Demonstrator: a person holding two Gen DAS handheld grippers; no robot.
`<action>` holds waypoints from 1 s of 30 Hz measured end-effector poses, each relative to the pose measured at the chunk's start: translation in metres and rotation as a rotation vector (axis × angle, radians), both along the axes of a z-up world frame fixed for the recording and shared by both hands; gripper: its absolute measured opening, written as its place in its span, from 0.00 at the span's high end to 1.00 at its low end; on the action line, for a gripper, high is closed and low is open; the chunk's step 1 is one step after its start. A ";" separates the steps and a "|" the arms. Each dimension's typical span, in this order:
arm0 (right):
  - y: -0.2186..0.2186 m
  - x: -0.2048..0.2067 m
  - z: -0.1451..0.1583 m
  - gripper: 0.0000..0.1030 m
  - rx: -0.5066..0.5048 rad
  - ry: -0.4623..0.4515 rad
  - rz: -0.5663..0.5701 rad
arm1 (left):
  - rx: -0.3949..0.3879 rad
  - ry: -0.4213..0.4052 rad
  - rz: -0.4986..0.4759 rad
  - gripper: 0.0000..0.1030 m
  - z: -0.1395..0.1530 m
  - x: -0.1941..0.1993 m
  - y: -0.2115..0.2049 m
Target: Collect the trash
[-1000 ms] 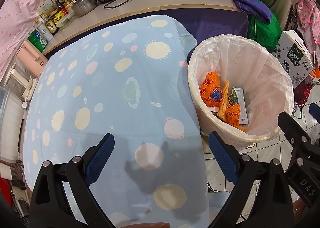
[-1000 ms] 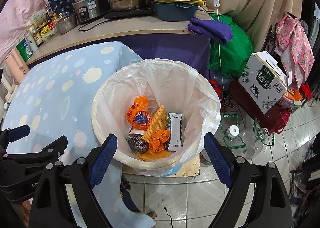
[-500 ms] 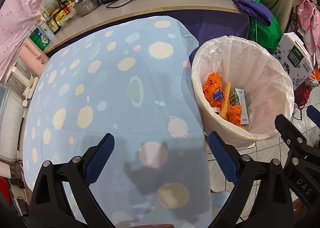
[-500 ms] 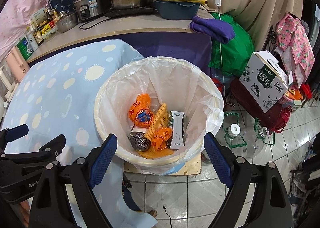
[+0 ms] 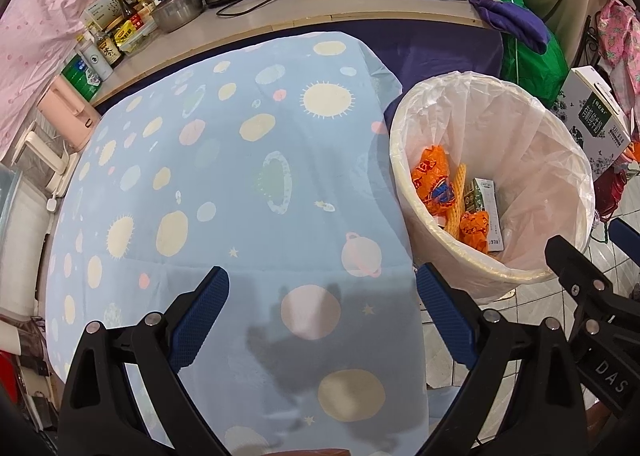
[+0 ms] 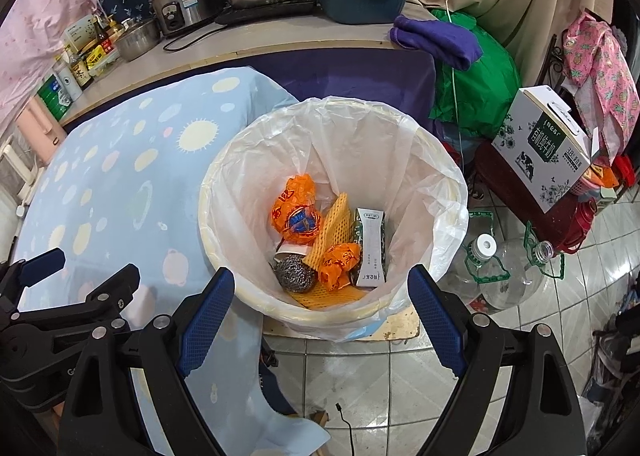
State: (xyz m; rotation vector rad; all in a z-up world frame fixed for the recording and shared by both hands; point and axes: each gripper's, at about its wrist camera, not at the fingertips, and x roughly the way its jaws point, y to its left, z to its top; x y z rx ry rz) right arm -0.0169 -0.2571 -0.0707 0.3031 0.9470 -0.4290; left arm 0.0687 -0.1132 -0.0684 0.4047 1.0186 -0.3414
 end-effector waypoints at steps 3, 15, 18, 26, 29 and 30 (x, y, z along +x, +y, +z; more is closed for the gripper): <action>0.000 0.000 0.000 0.18 0.000 0.000 0.000 | -0.001 0.000 0.002 0.12 0.000 0.000 0.000; 0.000 0.003 -0.001 0.18 0.003 0.002 0.003 | 0.000 -0.002 0.009 0.12 -0.002 0.003 -0.002; -0.001 0.002 -0.001 0.18 0.001 0.002 0.001 | 0.001 -0.009 0.005 0.12 -0.001 0.002 -0.003; -0.003 0.000 0.000 0.18 -0.013 0.001 -0.007 | 0.002 -0.017 -0.007 0.12 0.000 0.000 -0.007; -0.004 -0.001 0.000 0.18 -0.012 -0.001 -0.010 | 0.002 -0.020 -0.012 0.12 0.000 -0.001 -0.008; -0.005 -0.001 0.000 0.18 -0.013 -0.001 -0.011 | 0.003 -0.020 -0.013 0.12 0.001 -0.001 -0.009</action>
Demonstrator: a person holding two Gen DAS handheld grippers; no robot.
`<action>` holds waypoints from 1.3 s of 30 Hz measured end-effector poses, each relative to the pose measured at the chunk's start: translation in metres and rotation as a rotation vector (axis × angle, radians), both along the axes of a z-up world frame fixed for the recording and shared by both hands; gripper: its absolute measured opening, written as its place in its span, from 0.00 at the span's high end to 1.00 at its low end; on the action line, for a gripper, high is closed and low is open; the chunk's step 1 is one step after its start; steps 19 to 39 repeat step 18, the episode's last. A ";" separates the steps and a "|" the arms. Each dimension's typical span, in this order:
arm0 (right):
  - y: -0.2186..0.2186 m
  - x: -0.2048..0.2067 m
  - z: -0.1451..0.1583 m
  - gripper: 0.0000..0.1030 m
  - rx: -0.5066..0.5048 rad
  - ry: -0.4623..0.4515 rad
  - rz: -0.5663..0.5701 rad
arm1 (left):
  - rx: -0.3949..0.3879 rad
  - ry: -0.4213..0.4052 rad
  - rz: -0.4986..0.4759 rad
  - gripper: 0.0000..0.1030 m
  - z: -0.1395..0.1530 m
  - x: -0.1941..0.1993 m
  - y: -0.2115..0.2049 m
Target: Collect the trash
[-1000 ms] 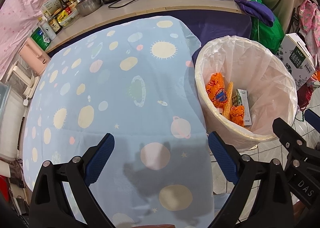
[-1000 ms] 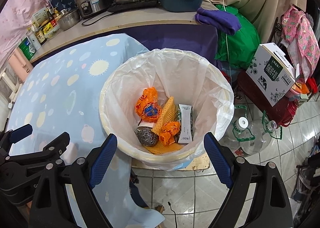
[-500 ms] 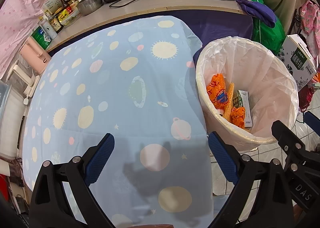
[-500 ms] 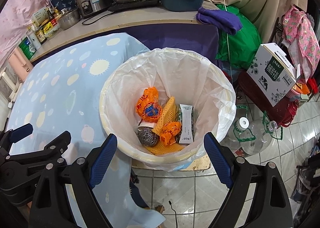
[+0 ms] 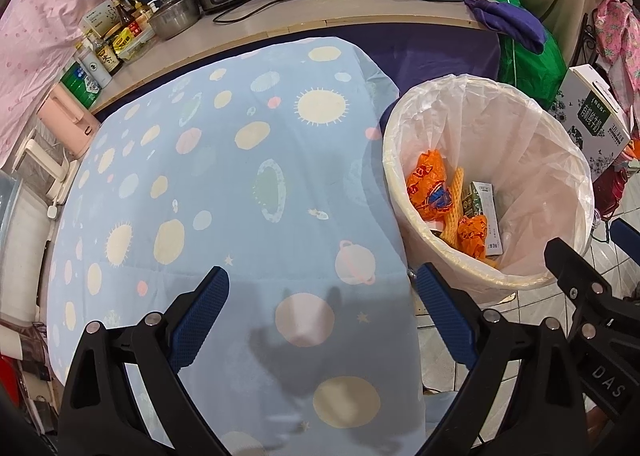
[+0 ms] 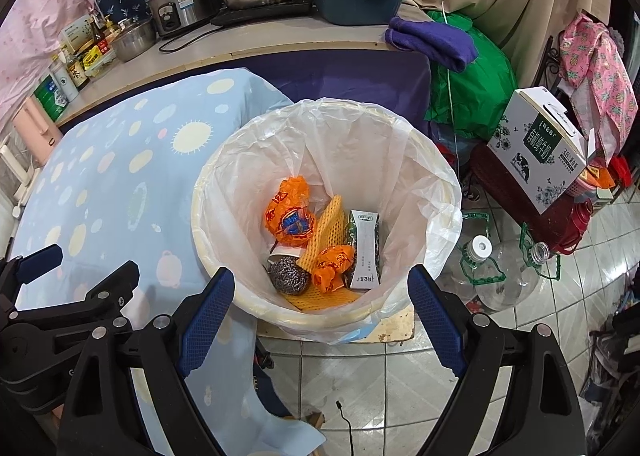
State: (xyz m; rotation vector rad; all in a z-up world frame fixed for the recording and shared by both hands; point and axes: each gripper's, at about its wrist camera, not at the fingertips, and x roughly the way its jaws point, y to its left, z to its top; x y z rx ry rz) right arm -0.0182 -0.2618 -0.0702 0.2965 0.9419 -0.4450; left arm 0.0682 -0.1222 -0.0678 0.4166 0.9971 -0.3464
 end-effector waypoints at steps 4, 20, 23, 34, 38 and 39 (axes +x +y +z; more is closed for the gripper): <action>-0.001 -0.001 0.001 0.18 -0.001 -0.002 -0.003 | 0.001 -0.003 -0.004 0.12 0.001 0.000 -0.002; -0.005 -0.004 0.001 0.18 -0.017 0.004 -0.017 | 0.007 0.001 -0.016 0.12 -0.001 -0.004 -0.008; -0.005 -0.004 0.001 0.18 -0.017 0.004 -0.017 | 0.007 0.001 -0.016 0.12 -0.001 -0.004 -0.008; -0.005 -0.004 0.001 0.18 -0.017 0.004 -0.017 | 0.007 0.001 -0.016 0.12 -0.001 -0.004 -0.008; -0.005 -0.004 0.001 0.18 -0.017 0.004 -0.017 | 0.007 0.001 -0.016 0.12 -0.001 -0.004 -0.008; -0.005 -0.004 0.001 0.18 -0.017 0.004 -0.017 | 0.007 0.001 -0.016 0.12 -0.001 -0.004 -0.008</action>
